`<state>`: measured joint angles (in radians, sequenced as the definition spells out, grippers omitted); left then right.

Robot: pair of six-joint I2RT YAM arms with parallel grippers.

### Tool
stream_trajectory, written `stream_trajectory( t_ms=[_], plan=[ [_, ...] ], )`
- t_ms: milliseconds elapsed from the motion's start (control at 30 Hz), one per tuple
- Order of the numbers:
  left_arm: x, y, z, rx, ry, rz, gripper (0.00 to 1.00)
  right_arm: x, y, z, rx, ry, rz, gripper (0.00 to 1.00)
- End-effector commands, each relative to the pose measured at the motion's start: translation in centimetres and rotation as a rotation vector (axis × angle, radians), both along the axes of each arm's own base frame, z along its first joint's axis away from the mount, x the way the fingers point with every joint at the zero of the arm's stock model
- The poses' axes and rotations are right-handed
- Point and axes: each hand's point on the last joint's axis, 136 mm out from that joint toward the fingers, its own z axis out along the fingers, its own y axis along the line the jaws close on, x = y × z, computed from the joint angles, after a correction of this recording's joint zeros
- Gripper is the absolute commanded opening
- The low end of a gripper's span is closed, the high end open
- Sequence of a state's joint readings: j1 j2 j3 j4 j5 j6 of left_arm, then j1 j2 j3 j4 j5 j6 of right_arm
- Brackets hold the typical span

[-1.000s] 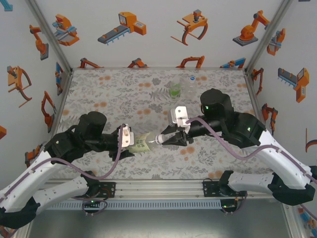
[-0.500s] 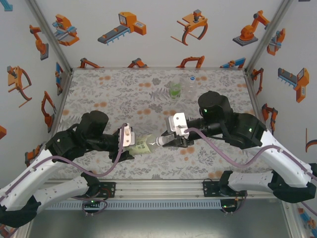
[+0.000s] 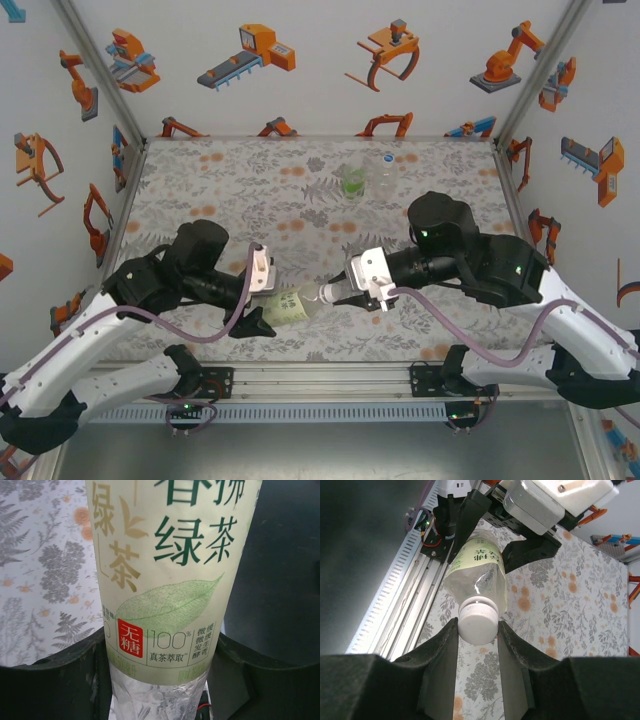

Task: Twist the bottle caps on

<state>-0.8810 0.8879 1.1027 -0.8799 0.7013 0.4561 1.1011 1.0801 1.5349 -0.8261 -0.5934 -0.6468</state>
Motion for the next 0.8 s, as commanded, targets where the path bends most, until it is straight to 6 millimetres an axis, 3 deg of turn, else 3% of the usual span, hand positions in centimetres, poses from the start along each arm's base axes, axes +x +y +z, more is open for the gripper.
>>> stream_trajectory(
  t_ms=[0,433,767],
  plan=[
    [-0.8,-1.1,3.5,-0.125,0.018,-0.072,0.00,-1.1,0.2,-0.6,-0.019,0.000,0.073,0.00],
    [1.5,-0.4,3.3,-0.080,-0.133,0.039,0.00,0.5,2.0,-1.5,-0.035,0.383,-0.140,0.00],
    [3.0,-0.5,2.8,-0.062,-0.184,0.096,0.00,5.0,2.8,-3.1,0.000,0.753,-0.531,0.00]
  ],
)
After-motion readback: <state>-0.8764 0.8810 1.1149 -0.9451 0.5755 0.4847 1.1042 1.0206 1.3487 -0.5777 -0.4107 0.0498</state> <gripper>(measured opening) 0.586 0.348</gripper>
